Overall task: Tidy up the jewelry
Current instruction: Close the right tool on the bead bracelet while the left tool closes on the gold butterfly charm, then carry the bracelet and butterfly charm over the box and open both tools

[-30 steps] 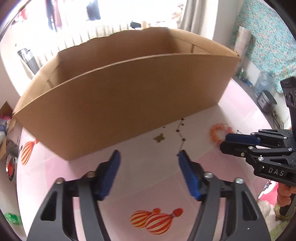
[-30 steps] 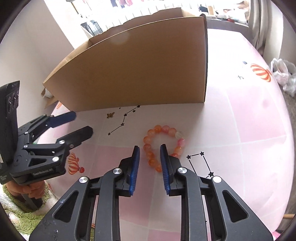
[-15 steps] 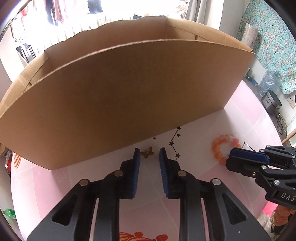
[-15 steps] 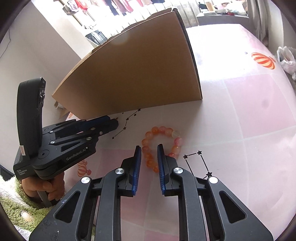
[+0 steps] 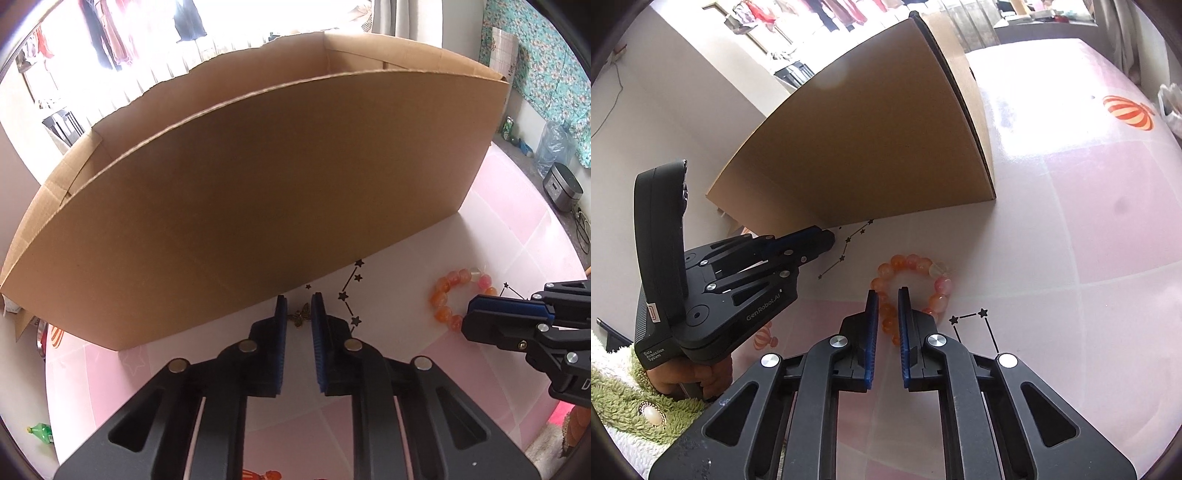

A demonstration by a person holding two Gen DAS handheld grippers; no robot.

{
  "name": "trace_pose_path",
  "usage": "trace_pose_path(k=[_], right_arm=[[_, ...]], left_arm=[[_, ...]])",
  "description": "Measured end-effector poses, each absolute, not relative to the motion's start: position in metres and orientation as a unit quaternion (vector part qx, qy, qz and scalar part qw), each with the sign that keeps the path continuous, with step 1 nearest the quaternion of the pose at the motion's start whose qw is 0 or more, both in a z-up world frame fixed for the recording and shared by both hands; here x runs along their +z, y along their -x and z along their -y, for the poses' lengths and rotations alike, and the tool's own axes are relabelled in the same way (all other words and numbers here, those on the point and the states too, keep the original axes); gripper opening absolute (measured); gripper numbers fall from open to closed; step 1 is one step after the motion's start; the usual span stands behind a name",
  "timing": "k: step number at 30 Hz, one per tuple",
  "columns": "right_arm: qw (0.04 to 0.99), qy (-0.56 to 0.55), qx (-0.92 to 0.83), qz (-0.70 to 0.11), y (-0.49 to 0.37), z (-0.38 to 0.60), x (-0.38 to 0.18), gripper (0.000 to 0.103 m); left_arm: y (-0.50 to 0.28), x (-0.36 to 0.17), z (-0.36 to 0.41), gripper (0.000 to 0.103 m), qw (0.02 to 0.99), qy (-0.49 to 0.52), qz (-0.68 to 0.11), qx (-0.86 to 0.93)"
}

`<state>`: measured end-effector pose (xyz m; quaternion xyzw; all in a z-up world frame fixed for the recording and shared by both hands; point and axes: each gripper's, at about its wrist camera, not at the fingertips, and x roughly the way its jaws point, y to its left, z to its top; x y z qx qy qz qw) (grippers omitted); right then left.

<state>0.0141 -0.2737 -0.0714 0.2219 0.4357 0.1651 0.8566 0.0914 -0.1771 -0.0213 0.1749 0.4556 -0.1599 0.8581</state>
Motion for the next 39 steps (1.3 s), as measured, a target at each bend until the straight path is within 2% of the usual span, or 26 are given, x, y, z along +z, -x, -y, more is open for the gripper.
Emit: trace_pose_path(k=[10,22,25,28,30,34,37,38,39], right_arm=[[0.855,-0.223,0.161,-0.439,-0.021,0.280,-0.072,0.006],[0.859,-0.189,0.131,-0.457,-0.027,0.279,-0.062,0.007],[0.860,-0.169,0.118,-0.467,-0.031,0.271,-0.057,0.014],[0.867,-0.127,0.096,-0.473,-0.036,0.260,-0.049,0.028],[0.869,-0.107,0.085,-0.476,-0.040,0.254,-0.046,0.029],[0.868,-0.059,0.069,-0.487,-0.049,0.235,-0.047,0.029],[0.873,0.016,0.040,-0.486,-0.052,0.209,-0.048,0.020],[0.873,0.021,0.041,-0.486,-0.052,0.205,-0.048,0.008],[0.873,0.021,0.038,-0.486,-0.053,0.203,-0.048,0.008]], left_arm=[[-0.095,-0.025,0.153,0.012,0.854,-0.143,-0.468,-0.176],[-0.095,0.004,0.100,0.012,0.874,-0.092,-0.441,-0.181],[-0.089,0.005,0.097,0.012,0.879,-0.086,-0.432,-0.184],[-0.081,0.009,0.092,0.012,0.884,-0.075,-0.418,-0.195],[-0.078,0.014,0.085,0.012,0.889,-0.069,-0.406,-0.201],[-0.066,0.029,0.069,0.012,0.901,-0.053,-0.376,-0.210],[-0.059,0.041,0.058,0.012,0.908,-0.041,-0.354,-0.220],[-0.057,0.046,0.053,0.012,0.910,-0.037,-0.345,-0.224],[-0.055,0.050,0.050,0.012,0.913,-0.033,-0.338,-0.227]])
